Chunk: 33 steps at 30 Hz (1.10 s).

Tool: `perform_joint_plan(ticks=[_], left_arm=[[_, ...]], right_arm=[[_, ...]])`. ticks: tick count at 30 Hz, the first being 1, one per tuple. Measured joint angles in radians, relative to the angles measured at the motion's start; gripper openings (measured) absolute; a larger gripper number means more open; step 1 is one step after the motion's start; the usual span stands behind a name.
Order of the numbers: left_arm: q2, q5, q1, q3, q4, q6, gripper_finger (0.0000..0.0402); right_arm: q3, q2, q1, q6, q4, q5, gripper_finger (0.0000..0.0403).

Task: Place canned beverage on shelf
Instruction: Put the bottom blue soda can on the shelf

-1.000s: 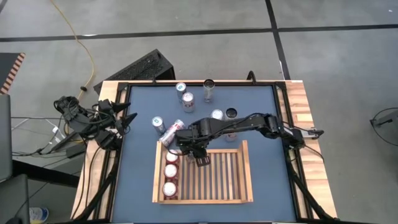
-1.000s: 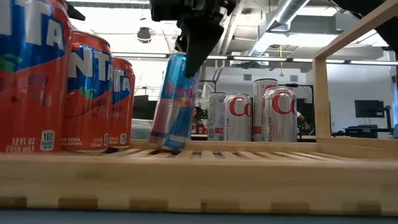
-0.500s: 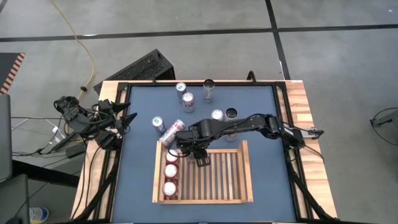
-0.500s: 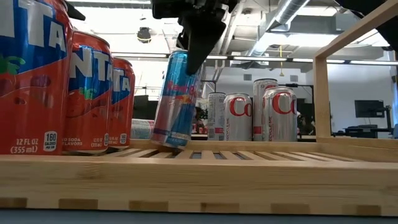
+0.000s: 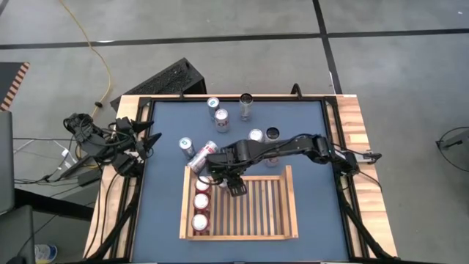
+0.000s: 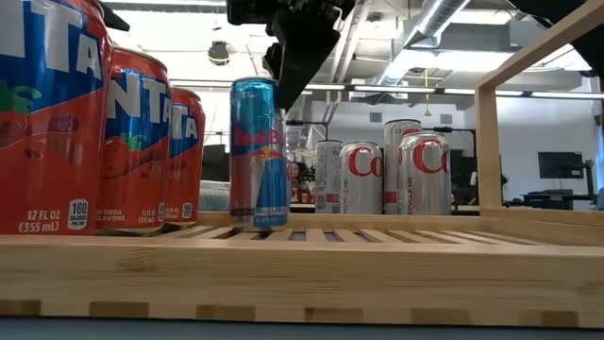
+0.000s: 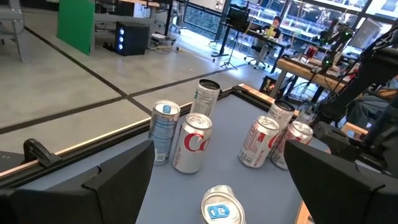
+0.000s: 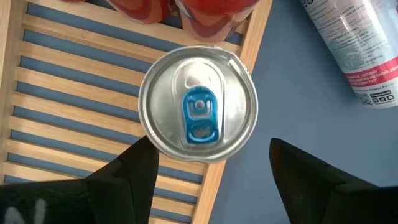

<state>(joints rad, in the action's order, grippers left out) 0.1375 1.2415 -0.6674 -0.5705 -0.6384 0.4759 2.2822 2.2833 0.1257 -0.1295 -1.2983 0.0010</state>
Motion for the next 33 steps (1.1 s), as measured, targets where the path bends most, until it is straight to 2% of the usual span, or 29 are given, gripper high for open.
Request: perform_joint_plan(ticks=[11,33], left_arm=[[0.0,0.0,0.0,0.0,0.0,0.0,0.0348],[0.0,-0.001,0.0,0.0,-0.011,0.0,0.0348]], right_arm=[[0.0,0.0,0.003,-0.01,-0.023,-0.001,0.0271],[0.0,0.0,0.005,-0.089,0.101,-0.031,0.0268]])
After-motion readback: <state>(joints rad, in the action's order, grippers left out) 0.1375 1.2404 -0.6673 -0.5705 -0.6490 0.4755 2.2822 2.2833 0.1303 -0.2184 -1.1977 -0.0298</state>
